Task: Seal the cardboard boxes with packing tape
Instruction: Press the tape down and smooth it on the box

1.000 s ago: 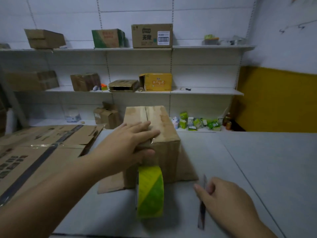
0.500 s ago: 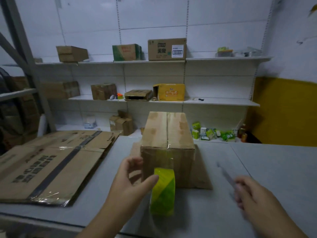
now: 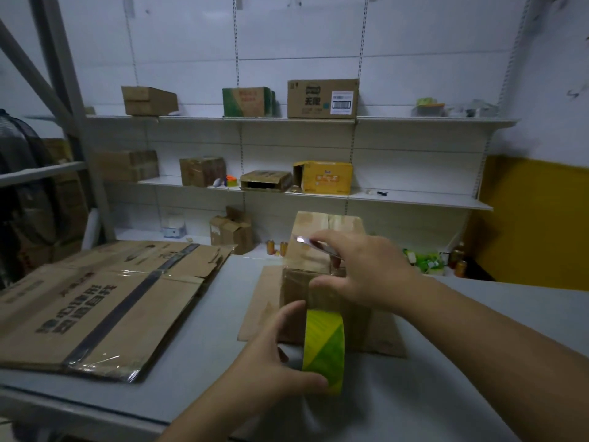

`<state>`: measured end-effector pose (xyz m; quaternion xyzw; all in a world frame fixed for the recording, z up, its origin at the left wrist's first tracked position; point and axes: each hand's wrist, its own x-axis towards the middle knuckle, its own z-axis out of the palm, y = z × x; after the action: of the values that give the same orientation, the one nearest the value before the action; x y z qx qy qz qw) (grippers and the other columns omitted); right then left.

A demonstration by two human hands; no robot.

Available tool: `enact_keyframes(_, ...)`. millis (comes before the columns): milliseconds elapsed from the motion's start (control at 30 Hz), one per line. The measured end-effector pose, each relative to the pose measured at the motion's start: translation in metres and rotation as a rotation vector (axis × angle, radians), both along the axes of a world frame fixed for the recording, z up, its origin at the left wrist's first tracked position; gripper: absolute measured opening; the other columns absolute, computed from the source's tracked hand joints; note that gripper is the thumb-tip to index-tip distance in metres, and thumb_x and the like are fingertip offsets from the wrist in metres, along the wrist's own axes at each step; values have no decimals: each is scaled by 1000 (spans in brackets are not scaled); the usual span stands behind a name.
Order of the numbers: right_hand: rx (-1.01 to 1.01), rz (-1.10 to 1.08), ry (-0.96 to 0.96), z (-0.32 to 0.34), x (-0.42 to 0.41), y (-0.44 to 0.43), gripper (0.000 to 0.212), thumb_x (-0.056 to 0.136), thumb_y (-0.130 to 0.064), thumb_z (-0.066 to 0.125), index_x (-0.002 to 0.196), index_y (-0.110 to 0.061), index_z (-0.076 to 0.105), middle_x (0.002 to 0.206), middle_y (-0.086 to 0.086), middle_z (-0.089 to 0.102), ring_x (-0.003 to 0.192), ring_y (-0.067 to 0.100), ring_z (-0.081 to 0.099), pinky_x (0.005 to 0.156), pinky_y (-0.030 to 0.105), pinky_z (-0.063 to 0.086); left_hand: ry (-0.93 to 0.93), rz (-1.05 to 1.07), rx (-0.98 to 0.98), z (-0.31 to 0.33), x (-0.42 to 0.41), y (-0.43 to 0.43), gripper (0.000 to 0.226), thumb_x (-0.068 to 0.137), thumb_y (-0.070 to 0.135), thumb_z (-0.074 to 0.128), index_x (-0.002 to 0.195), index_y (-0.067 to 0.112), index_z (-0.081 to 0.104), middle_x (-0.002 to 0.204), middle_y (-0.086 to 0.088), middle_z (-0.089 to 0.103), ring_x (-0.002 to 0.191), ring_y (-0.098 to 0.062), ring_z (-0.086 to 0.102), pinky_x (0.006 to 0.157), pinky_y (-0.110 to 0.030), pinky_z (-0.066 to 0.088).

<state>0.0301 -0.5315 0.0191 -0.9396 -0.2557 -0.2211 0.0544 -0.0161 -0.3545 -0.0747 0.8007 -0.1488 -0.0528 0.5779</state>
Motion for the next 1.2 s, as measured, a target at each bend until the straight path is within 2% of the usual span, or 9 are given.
enact_keyframes(167, 253, 45, 245, -2, 24, 0, 71, 73, -49, 74, 129, -45, 31, 108, -14, 55, 103, 16, 55, 80, 33, 50, 8, -11, 5, 8, 10, -5, 84, 54, 29, 88, 123, 41, 42, 123, 8, 46, 110, -9, 50, 81, -18, 51)
enact_keyframes(300, 264, 54, 220, -7, 27, 0, 69, 73, -51, 73, 126, -49, 29, 115, -19, 59, 104, 16, 56, 82, 36, 51, 139, -79, -249, 2, 3, -7, 85, 42, 29, 86, 119, 27, 50, 114, 2, 62, 105, -14, 63, 91, -34, 53)
enact_keyframes(433, 238, 51, 190, -10, 29, 0, 66, 74, -54, 70, 126, -49, 28, 118, -21, 57, 102, 14, 56, 80, 35, 51, 340, -97, -348, -13, -9, -4, 68, 49, 42, 75, 112, 20, 60, 108, -6, 70, 103, -24, 66, 97, -44, 48)
enact_keyframes(633, 317, 90, 235, -7, 32, -5, 55, 81, -51, 64, 128, -46, 37, 119, -18, 53, 101, 12, 55, 86, 40, 50, 391, -178, -303, -1, -5, -1, 46, 66, 28, 75, 108, 17, 60, 96, 6, 73, 91, -7, 68, 74, -18, 52)
enact_keyframes(800, 366, 172, 90, -12, 37, -8, 40, 92, -25, 57, 130, -37, 51, 108, -12, 56, 67, -4, 43, 63, 20, 37, 385, -61, -421, -11, 12, -17, 45, 65, 45, 79, 102, 22, 68, 96, -3, 71, 90, -17, 68, 82, -31, 52)
enact_keyframes(933, 534, 309, -6, -8, 22, -18, 38, 92, -21, 50, 130, -26, 51, 95, -6, 65, 65, 7, 56, 56, 24, 46, 323, 69, -418, -11, 19, -32, 19, 86, 23, 60, 87, 12, 75, 92, -8, 72, 90, -20, 68, 87, -34, 50)
enact_keyframes(1000, 461, 359, -25, -7, 7, -33, 41, 90, -19, 48, 130, -27, 50, 87, -10, 68, 61, 7, 60, 54, 20, 49, 296, 87, -425, -13, 18, -35, 20, 87, 20, 57, 85, 18, 78, 92, -4, 74, 89, -16, 69, 84, -31, 54)
enact_keyframes(1100, 78, 317, 10, -21, -10, -49, 44, 88, -24, 45, 131, -30, 55, 83, -19, 66, 65, -2, 57, 56, 15, 46, 224, 72, -403, -14, 16, -36, 28, 91, 14, 51, 83, 15, 78, 87, -4, 75, 81, -11, 70, 68, -19, 52)
enact_keyframes(1200, -196, 327, -33, -38, -16, -53, 52, 79, -23, 39, 126, -22, 60, 72, -13, 62, 59, 5, 56, 46, 19, 41, 172, 74, -381, -14, 16, -35, 28, 90, 11, 49, 85, 13, 77, 86, -4, 75, 80, -11, 69, 66, -18, 50)
